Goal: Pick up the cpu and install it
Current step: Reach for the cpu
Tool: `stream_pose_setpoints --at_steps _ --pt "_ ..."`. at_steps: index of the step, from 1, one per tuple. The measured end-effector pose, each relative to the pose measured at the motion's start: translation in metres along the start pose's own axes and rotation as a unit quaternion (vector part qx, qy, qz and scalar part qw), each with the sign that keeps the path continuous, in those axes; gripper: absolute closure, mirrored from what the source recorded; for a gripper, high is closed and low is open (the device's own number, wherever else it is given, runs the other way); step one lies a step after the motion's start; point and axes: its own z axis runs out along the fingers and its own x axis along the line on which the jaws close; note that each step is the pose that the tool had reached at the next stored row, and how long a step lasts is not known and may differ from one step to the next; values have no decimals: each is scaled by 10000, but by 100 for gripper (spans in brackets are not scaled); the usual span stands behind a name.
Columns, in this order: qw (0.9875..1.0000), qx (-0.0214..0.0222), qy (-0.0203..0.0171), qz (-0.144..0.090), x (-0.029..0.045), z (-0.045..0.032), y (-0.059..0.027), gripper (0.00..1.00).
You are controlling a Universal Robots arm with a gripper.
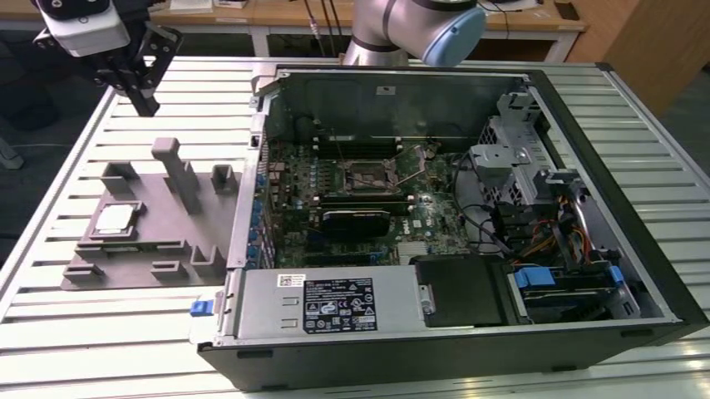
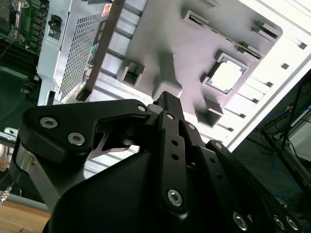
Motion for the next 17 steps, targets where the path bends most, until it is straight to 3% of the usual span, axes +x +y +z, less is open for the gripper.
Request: stream_pose_setpoints --at_steps 17 --pt "10000 0 0 2 177 52 -16 89"
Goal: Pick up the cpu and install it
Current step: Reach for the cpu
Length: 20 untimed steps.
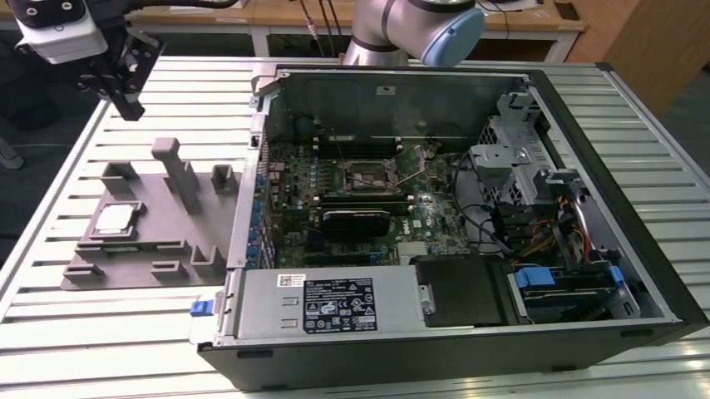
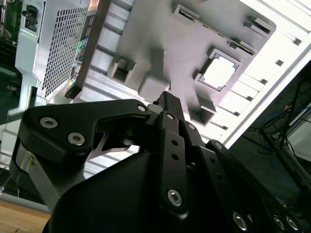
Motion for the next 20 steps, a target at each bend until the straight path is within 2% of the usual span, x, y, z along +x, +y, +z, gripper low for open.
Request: stream_pose_setpoints --at_steps 20 --pt "10000 0 0 4 184 148 -21 89"
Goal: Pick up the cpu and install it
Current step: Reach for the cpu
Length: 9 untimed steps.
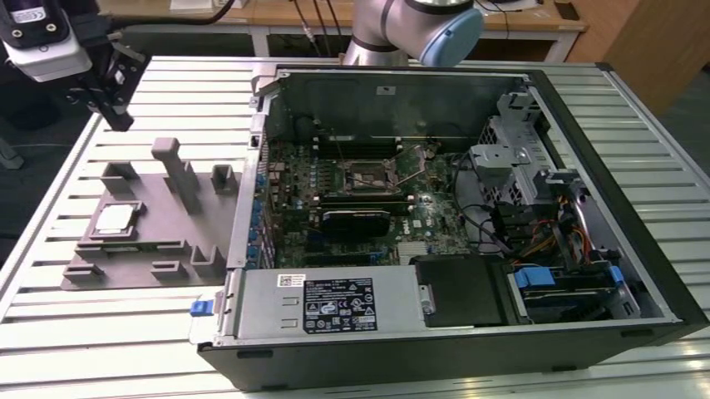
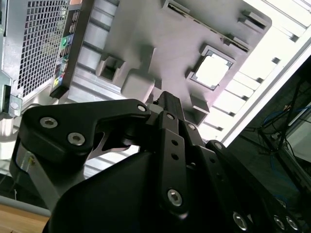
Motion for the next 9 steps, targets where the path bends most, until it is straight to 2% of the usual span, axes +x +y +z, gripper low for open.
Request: stream_pose_setpoints --at_steps 9 --pt "10000 0 0 3 79 55 -9 89"
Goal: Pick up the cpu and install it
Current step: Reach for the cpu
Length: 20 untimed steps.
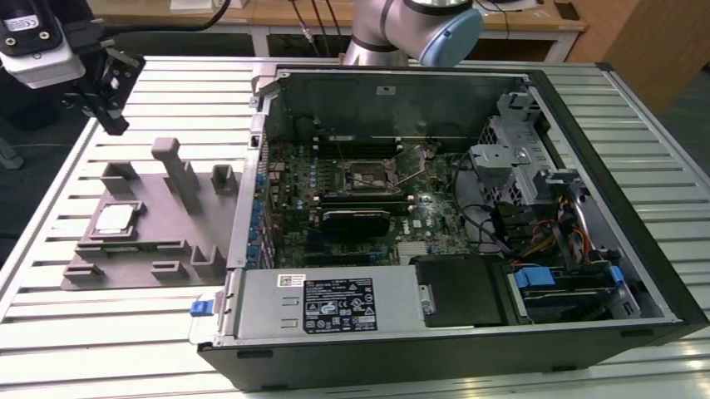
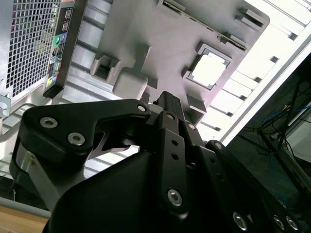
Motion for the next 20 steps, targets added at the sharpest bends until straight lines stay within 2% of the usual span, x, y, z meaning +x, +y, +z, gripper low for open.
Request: stream_pose_setpoints --at_steps 12,20 --pt "10000 0 0 3 103 67 -11 89" --pt "10000 0 0 7 194 139 -22 89"
